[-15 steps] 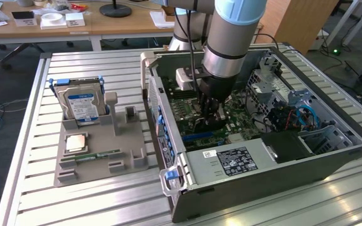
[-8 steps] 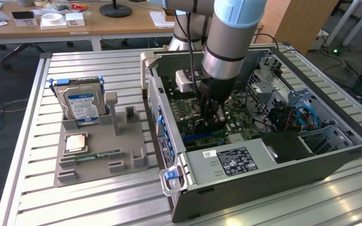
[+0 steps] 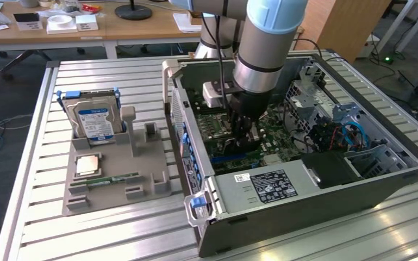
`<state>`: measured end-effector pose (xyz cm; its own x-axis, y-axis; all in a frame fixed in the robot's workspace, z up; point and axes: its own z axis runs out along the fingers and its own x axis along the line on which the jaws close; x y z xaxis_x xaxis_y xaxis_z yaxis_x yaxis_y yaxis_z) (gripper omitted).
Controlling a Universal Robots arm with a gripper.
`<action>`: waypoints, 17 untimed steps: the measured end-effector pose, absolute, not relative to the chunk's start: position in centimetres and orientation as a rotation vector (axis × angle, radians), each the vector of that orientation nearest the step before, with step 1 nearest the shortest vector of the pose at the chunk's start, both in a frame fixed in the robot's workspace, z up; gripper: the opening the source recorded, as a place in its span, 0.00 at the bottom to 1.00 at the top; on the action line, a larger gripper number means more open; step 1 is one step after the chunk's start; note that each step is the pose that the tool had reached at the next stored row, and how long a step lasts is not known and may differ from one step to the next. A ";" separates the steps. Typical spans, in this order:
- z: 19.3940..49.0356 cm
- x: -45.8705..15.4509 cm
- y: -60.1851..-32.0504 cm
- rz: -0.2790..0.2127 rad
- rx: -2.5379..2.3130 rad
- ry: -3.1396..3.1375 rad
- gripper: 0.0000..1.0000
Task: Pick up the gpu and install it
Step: 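Insert the gpu into the slot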
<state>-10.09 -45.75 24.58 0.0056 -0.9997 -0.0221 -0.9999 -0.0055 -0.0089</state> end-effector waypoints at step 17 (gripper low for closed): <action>24.8 -10.1 -45.8 0.015 -2.212 2.200 0.26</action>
<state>-10.09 -45.75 24.76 0.0057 -0.9997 -0.0224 -0.9999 -0.0055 -0.0091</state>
